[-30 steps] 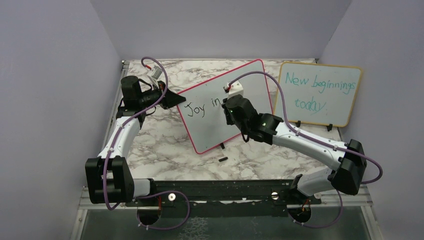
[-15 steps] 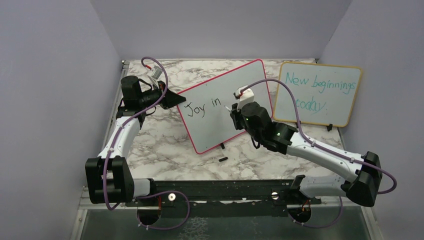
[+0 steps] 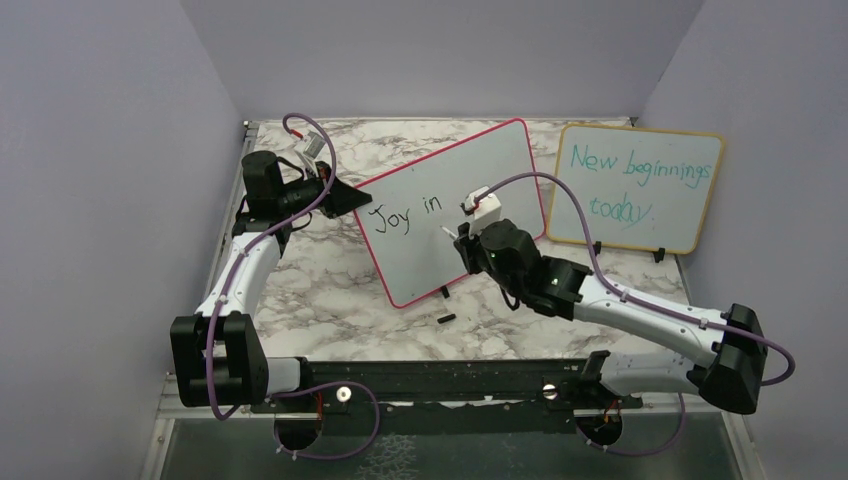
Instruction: Write a sentence on the whiteboard
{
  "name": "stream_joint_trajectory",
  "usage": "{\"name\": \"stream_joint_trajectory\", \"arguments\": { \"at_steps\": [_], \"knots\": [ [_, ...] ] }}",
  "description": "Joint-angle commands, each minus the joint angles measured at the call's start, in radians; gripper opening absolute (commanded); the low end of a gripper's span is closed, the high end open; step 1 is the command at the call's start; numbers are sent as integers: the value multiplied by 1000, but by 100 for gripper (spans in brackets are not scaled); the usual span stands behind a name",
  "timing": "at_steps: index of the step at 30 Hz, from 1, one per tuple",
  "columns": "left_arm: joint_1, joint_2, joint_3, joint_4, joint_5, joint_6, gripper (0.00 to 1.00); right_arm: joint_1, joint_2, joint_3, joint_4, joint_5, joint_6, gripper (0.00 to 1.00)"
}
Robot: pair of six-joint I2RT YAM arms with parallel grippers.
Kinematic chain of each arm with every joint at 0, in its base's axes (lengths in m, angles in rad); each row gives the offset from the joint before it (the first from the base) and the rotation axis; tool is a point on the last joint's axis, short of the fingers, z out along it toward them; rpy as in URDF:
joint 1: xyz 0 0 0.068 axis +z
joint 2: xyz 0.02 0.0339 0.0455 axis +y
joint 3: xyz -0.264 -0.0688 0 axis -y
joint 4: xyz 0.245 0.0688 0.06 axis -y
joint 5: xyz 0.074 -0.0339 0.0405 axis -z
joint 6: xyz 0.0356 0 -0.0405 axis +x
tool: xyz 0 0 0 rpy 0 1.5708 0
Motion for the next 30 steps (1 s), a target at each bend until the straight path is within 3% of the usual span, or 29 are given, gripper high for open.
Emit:
{"name": "stream_joint_trajectory", "arguments": {
  "at_steps": [1,14,30],
  "knots": [
    [-8,36,-11,-78,-131,114,0,54,5,-2,63,19,12,1],
    [-9,36,-11,-78,-129,113,0,159,116,75,34,69,56,0],
    [-9,37,-11,-78,-128,113,0,201,221,133,33,76,74,0]
  ]
}}
